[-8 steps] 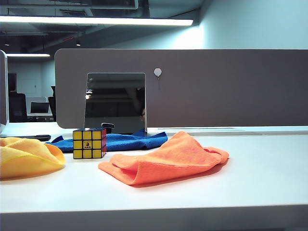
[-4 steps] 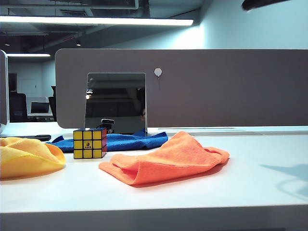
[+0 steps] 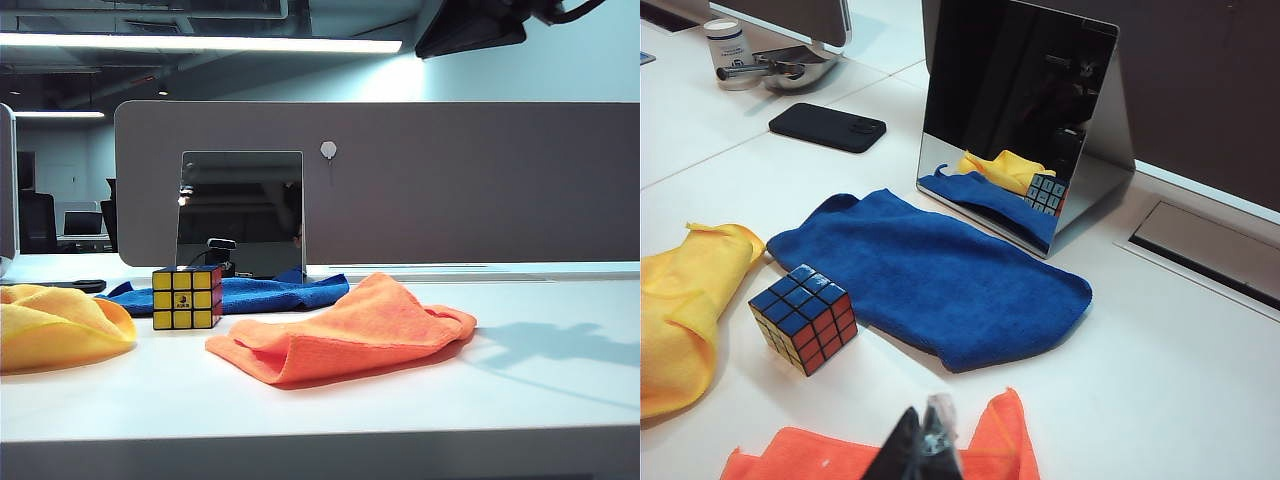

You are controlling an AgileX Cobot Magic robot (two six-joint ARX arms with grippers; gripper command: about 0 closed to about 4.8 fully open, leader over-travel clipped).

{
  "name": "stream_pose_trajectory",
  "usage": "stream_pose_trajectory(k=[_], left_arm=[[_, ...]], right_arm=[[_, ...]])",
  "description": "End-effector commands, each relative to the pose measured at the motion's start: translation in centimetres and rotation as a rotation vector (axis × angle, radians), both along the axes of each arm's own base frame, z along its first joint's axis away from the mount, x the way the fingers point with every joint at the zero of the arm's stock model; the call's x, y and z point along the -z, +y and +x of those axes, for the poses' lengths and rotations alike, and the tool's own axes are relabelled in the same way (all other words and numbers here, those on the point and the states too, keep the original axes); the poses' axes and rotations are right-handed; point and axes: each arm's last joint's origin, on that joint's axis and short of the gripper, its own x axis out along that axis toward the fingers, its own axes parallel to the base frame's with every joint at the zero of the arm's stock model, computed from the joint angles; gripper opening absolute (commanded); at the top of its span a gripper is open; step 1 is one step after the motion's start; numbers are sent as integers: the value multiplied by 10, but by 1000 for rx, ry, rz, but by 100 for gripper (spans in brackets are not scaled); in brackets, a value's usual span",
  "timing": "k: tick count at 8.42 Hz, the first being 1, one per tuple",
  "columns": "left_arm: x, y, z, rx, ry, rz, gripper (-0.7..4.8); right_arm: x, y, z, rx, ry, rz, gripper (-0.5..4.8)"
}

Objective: Pick up a rag that is the same color as the top surface of the Rubik's Cube and cover the cube with it.

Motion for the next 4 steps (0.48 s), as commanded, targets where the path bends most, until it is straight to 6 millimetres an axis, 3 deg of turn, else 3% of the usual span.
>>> stream_pose_trajectory(k=[1,4], left_arm=[[1,0,6,-4,19,5,-6],[3,0,27,-2,38,4,-6]], right_arm=[[9,9,22,1,-33,18,-6],[24,15,36,11,18,45,-5]])
